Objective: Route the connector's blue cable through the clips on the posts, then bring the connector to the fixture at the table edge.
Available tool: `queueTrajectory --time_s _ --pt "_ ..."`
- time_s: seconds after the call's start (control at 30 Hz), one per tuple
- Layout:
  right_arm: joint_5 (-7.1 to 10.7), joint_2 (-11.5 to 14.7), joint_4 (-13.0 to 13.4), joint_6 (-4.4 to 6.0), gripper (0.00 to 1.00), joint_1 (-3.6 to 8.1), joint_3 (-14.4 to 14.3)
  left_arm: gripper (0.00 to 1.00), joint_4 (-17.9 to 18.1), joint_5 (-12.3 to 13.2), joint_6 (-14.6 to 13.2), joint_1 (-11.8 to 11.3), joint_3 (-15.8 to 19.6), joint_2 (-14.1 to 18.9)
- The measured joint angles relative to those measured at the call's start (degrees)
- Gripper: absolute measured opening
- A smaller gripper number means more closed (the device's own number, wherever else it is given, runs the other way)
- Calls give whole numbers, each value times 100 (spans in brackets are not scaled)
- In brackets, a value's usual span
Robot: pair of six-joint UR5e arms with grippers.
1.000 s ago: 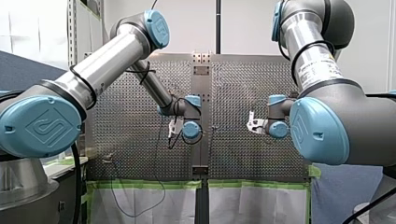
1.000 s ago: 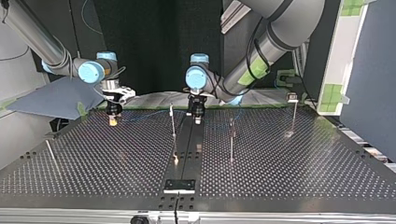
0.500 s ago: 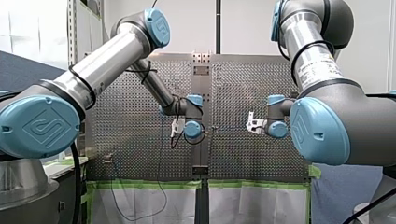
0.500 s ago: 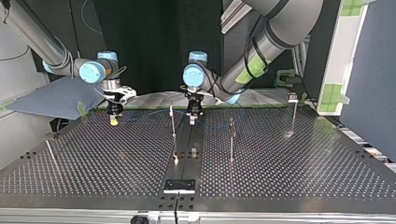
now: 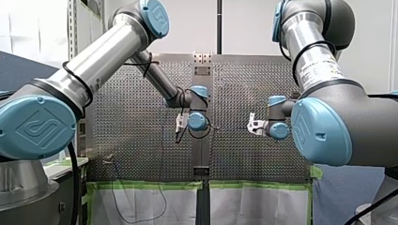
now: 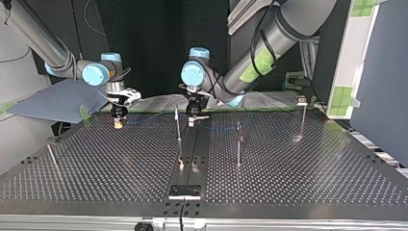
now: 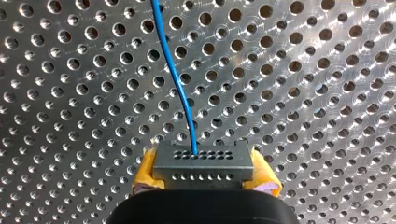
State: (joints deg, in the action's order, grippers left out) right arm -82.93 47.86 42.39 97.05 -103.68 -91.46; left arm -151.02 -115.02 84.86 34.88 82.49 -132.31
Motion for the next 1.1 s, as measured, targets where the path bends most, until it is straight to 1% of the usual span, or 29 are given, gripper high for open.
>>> queueTrajectory --time_s 0.3,0.4,0.6,1.1 --pt "-4 -10 -2 -1 0 1 -1 100 -414 -86 -21 174 123 60" --pt "-4 -15 -2 -1 0 0 0 100 -474 -117 -22 201 185 60" --pt "0 -19 -2 0 0 1 -1 100 -485 -153 -18 268 258 66" --pt "3 -30 14 0 0 0 -1 100 -457 -170 -17 493 271 107"
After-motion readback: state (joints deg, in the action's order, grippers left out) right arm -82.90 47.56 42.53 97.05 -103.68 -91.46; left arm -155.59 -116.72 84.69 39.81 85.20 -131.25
